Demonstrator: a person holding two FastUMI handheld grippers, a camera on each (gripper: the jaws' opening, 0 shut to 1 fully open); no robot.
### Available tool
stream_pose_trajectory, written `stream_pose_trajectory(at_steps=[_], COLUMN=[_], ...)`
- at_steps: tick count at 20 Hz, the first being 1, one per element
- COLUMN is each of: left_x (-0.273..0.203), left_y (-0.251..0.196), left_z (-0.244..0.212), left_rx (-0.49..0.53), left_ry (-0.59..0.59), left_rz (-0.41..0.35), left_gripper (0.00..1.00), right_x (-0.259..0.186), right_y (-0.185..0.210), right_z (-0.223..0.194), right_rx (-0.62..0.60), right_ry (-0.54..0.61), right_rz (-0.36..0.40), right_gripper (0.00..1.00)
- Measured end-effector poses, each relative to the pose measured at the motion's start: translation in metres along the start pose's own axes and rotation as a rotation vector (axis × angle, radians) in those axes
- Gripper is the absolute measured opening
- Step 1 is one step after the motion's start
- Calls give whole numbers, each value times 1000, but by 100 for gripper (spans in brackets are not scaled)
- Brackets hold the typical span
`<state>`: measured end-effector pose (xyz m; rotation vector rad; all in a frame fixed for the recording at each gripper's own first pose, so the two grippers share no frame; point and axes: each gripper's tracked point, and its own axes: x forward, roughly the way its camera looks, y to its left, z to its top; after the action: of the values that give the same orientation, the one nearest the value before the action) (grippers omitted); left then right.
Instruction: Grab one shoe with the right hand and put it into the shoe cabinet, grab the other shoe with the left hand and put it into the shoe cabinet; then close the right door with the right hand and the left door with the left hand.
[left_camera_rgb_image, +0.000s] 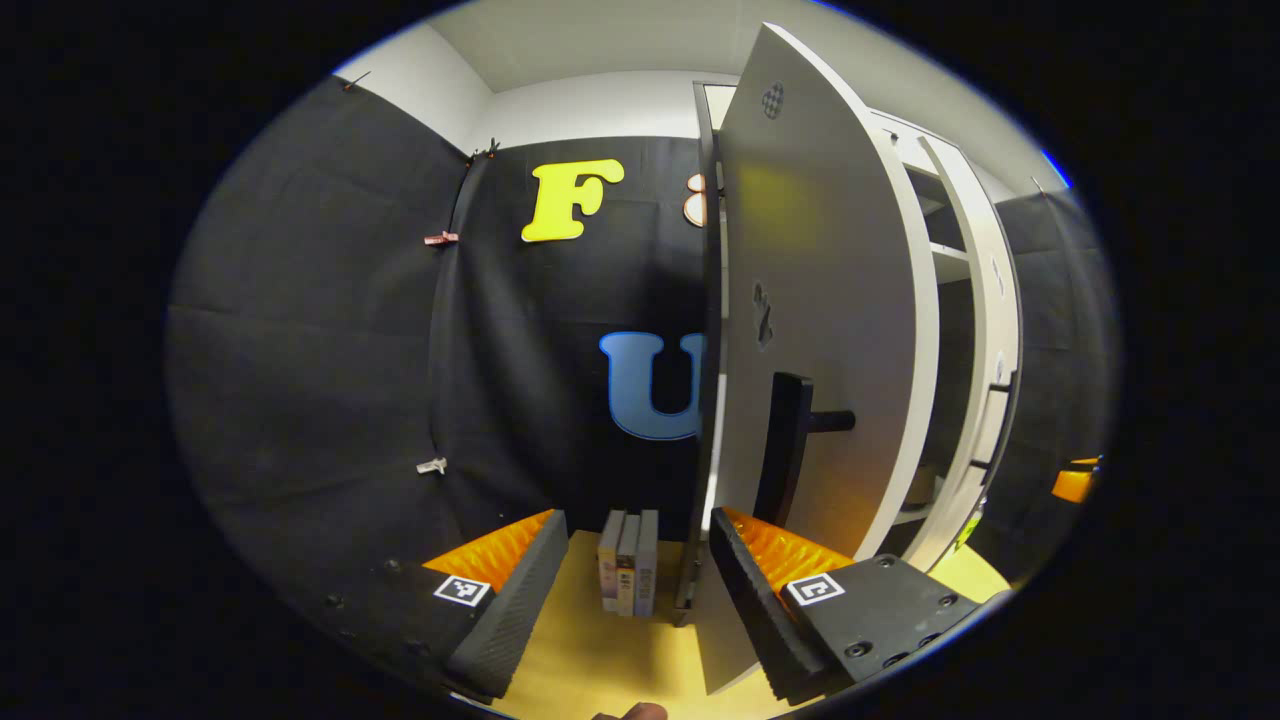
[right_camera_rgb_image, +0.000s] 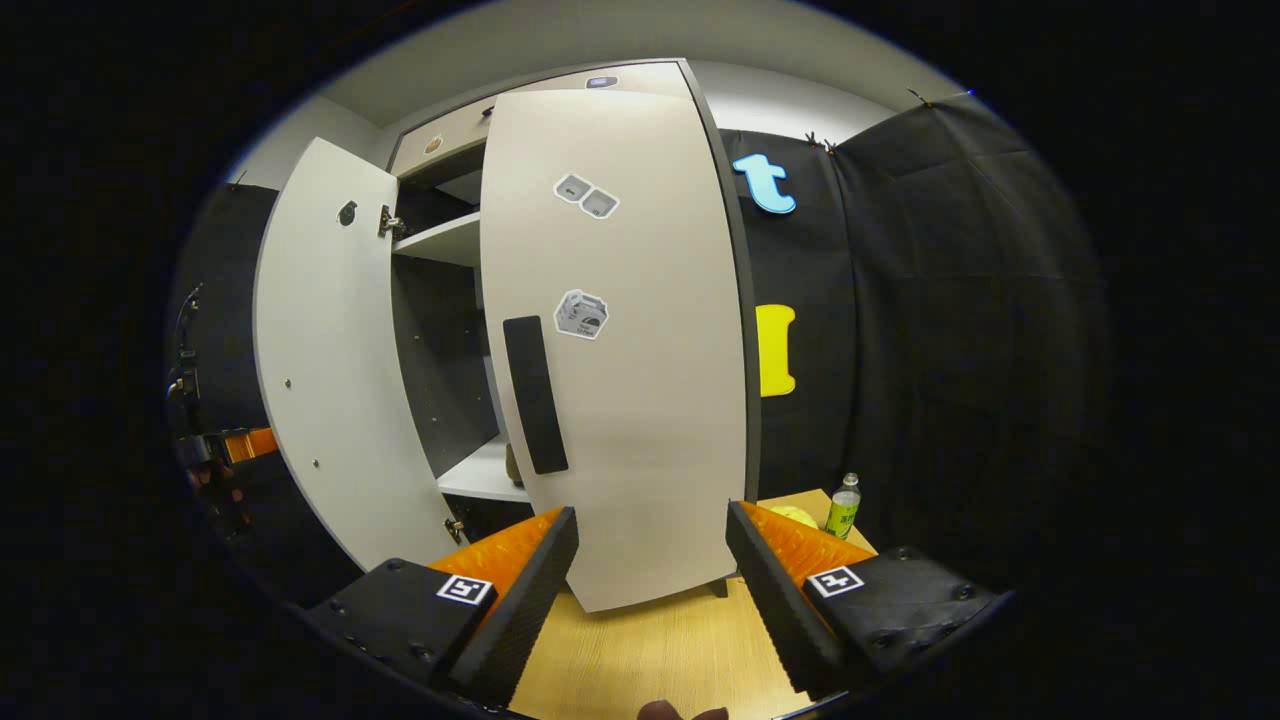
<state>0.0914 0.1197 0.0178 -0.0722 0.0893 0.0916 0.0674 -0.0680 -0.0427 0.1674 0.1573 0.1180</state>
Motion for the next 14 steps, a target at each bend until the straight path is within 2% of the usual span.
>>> stream_pose_trajectory(at_steps=[3,9,10,13,14], left_x=[-4,0,-2,-14,-16], left_y=[-30,-114,-128,-152,-156], left_z=[2,-4,-4,0,0], left_rx=[10,-9,-17,0,8], left_ry=[-10,-1,0,-15,-16], left_rz=[-47,-209,-231,-266,-272], left_gripper=[92,90,97,92,95], right_x=[-3,-7,-10,-14,-16], right_y=[-1,3,5,12,13], right_z=[4,13,16,23,25], right_rx=[15,24,26,21,12], right_ry=[-4,-22,-28,-50,-59], right_rz=[8,14,16,16,12], right_gripper=[98,98,98,98,98])
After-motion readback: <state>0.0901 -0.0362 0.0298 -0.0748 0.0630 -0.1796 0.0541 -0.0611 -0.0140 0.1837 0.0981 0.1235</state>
